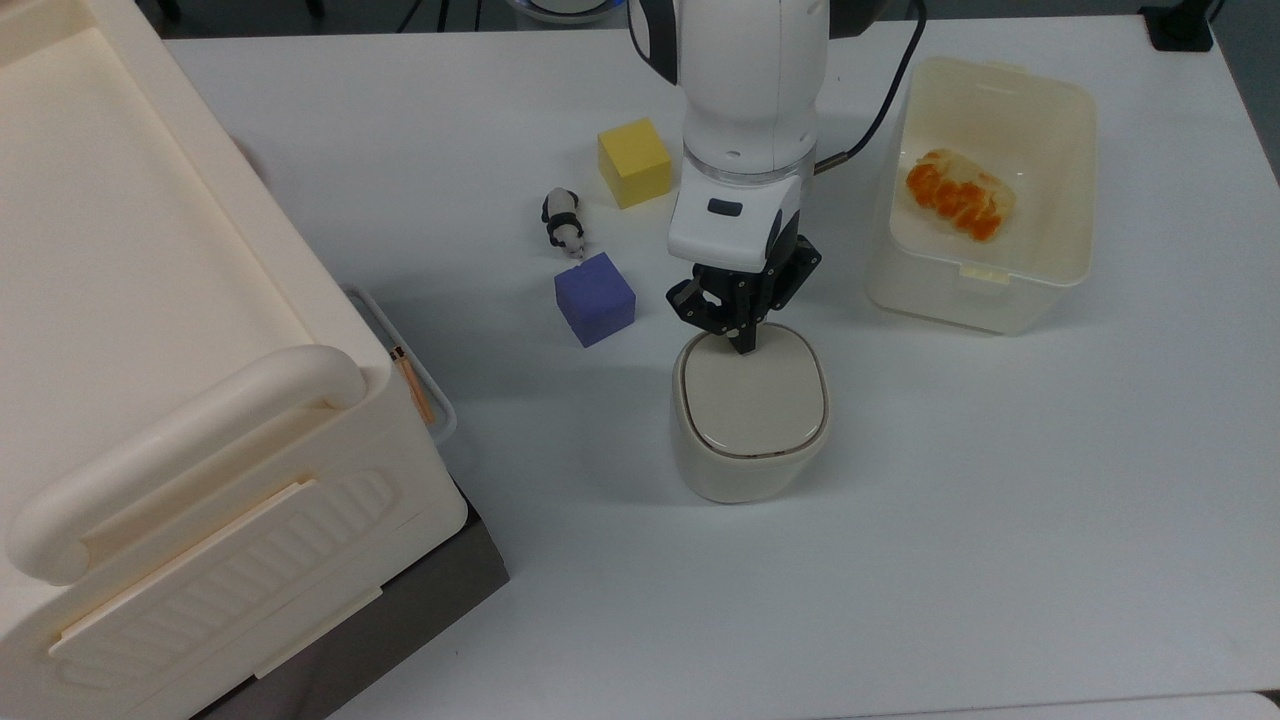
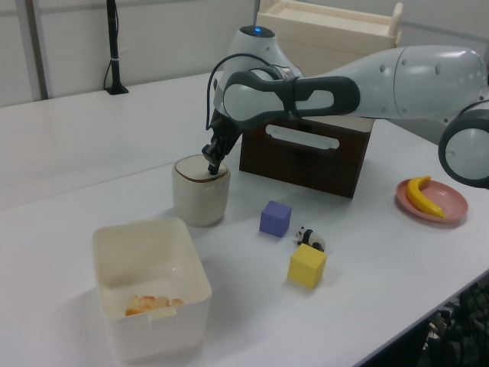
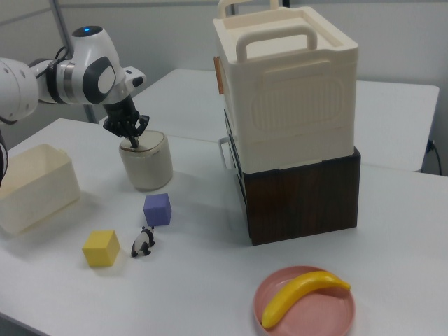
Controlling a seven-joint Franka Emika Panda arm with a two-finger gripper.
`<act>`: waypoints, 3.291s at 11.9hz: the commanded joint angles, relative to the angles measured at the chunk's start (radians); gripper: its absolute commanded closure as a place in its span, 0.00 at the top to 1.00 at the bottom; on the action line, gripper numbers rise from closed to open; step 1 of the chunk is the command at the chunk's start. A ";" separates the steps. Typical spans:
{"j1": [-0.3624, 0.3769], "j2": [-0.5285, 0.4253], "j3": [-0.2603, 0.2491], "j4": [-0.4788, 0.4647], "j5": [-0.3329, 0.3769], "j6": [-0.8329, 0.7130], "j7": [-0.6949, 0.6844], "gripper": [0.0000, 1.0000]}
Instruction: Close the trash can
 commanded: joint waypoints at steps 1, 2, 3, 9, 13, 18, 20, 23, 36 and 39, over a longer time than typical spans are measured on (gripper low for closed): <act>0.022 -0.030 -0.007 -0.050 -0.032 -0.011 0.021 0.00; 0.024 -0.024 -0.007 -0.050 -0.034 -0.008 0.021 0.00; 0.022 -0.020 -0.007 -0.067 -0.043 -0.007 0.019 0.00; 0.019 -0.011 -0.006 -0.028 -0.045 0.000 0.030 0.00; -0.002 -0.051 -0.003 0.028 0.017 -0.004 0.024 0.00; -0.015 -0.138 -0.021 0.103 0.049 -0.222 0.136 0.00; -0.027 -0.221 -0.045 0.100 0.051 -0.376 0.171 0.00; -0.026 -0.289 -0.084 0.079 0.026 -0.511 0.245 0.00; -0.042 -0.361 -0.088 0.051 -0.061 -0.682 0.162 0.93; -0.042 -0.361 -0.087 0.049 -0.060 -0.680 0.159 1.00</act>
